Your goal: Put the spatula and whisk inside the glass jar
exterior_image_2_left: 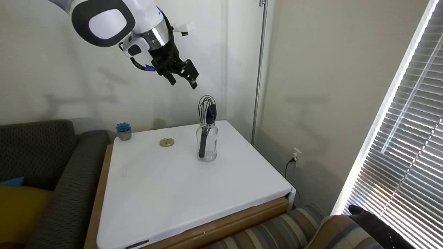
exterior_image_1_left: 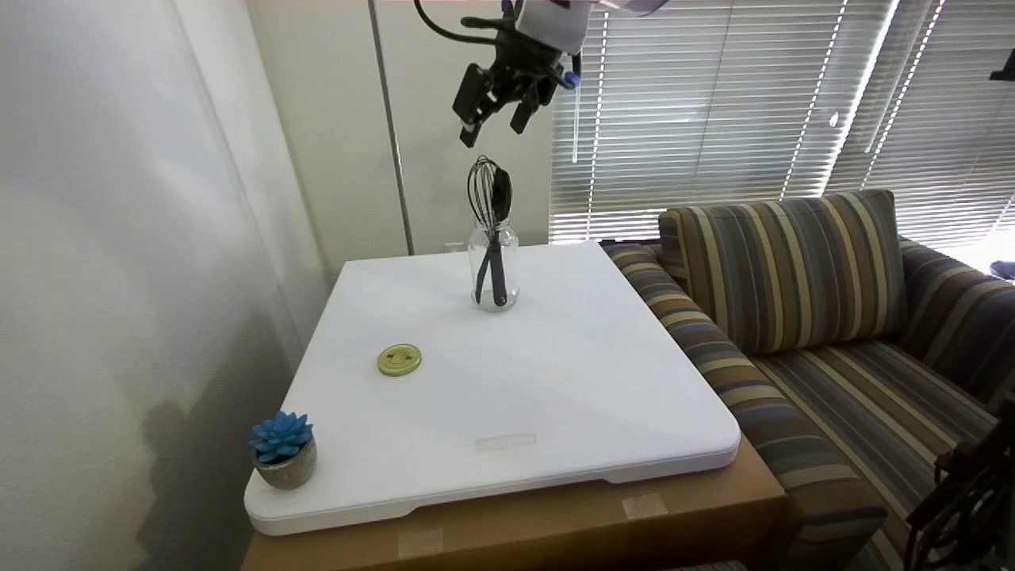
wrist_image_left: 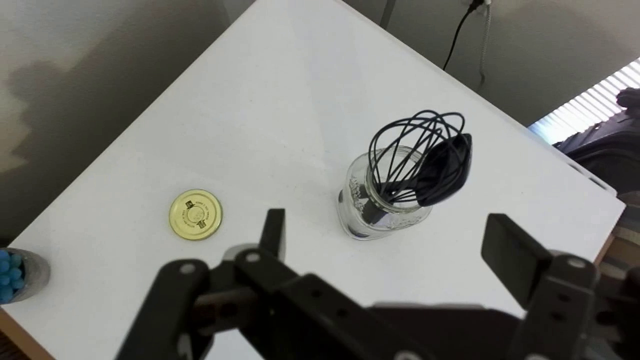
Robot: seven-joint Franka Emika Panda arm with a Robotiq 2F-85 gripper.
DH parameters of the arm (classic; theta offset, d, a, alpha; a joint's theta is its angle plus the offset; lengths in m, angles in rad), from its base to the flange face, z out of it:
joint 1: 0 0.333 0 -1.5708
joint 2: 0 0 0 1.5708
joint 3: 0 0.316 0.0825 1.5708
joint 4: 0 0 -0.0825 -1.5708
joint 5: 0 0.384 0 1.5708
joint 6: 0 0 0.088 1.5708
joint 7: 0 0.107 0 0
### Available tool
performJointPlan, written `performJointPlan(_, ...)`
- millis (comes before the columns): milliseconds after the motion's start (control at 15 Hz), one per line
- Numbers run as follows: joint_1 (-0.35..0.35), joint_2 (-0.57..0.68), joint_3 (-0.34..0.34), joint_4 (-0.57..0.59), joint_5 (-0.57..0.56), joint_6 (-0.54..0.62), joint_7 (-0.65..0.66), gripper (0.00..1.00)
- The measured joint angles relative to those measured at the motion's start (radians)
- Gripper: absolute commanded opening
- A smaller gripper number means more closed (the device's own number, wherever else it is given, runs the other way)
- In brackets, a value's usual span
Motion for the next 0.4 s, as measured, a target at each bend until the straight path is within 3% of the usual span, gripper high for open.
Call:
performJointPlan(133,0.035,0.0,-0.035,0.0,0.0,-0.025,0.0,1.0)
performJointPlan(400,0.047,0.001,-0.043,-0.001,0.0,-0.027,0.0,1.0)
